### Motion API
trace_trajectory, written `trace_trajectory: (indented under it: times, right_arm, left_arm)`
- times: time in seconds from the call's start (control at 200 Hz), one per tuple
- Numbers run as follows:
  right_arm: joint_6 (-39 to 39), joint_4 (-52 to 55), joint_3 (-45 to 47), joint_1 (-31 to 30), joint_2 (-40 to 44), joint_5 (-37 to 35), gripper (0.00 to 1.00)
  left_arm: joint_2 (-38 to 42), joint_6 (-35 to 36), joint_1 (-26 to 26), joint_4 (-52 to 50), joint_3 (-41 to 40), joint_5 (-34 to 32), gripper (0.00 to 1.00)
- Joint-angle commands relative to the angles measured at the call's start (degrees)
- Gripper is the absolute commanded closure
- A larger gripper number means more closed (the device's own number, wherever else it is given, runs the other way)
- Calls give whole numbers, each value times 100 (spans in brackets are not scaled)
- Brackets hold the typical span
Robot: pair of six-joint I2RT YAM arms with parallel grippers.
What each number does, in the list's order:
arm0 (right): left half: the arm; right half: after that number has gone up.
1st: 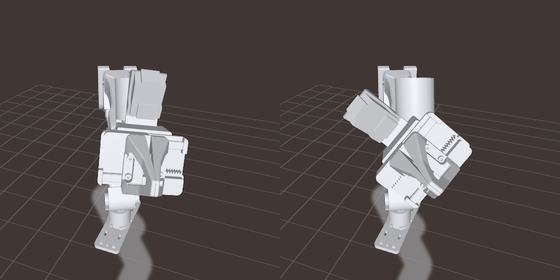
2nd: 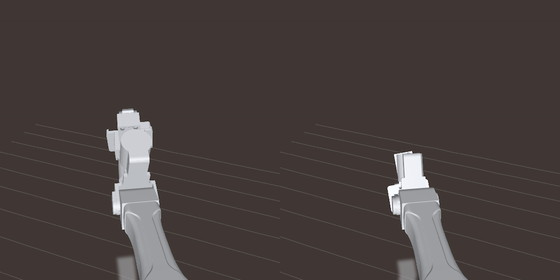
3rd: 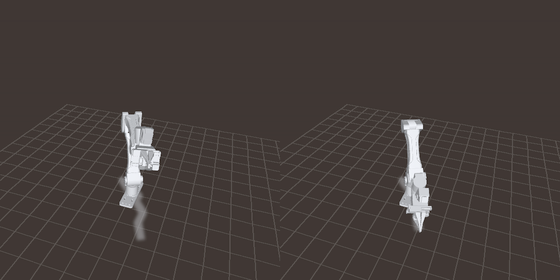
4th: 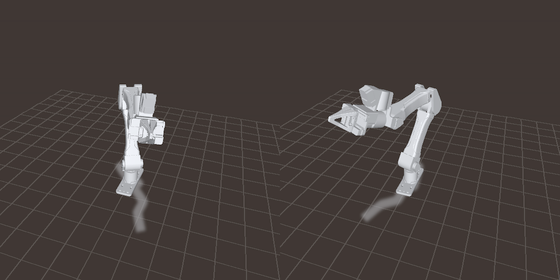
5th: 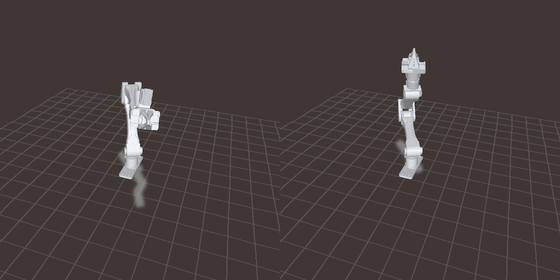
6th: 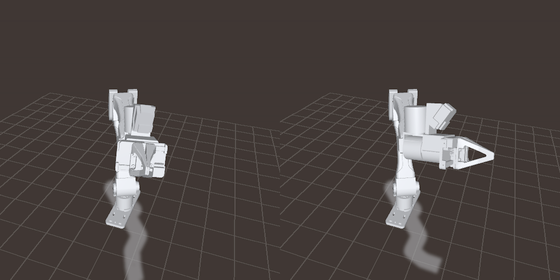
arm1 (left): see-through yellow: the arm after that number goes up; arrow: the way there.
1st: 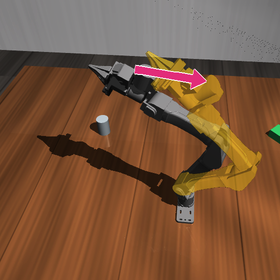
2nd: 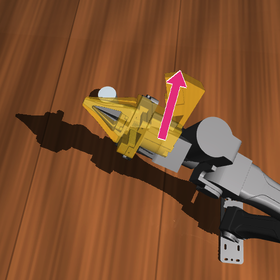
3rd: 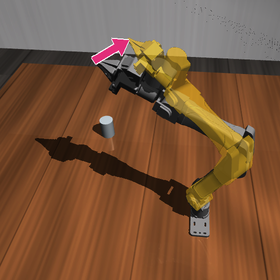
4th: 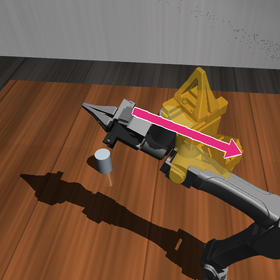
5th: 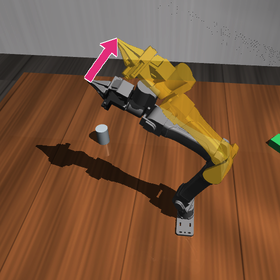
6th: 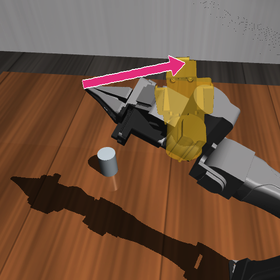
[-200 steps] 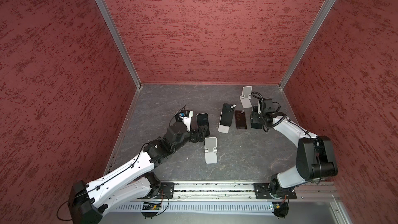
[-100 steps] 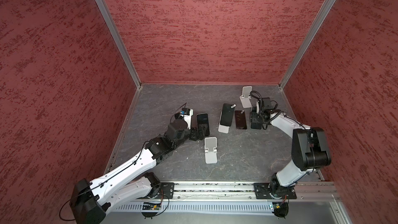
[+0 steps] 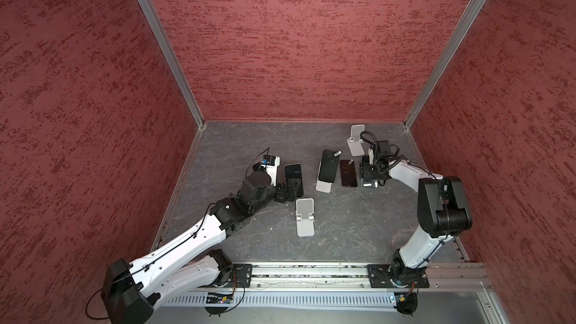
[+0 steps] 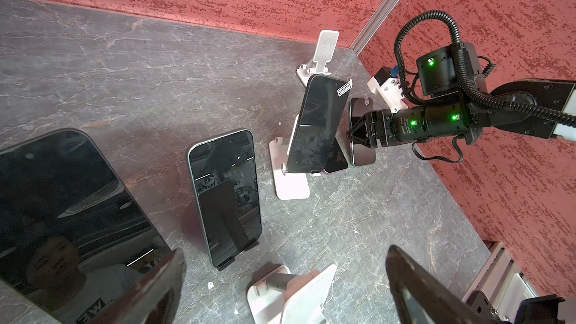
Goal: Remove the phone from the phone stand
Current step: Place the phone to the middle-right of the table.
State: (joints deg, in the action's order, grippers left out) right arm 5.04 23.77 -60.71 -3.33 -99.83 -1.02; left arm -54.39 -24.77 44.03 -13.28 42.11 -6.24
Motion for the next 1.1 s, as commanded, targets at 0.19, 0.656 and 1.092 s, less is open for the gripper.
trace_trajectory:
  times: [0.19, 0.656, 1.092]
  right_arm:
    - [-108, -31, -325, 145, -312, 263, 32]
    - [-170, -4, -520, 193, -766, 363, 32]
    - [-179, -43, -583, 193, -957, 391, 31]
  left_arm:
    - [-73, 16, -36, 134, 132, 153, 0]
    - [-106, 15, -37, 220, 121, 167, 1]
    - [-28, 78, -35, 167, 79, 85, 1]
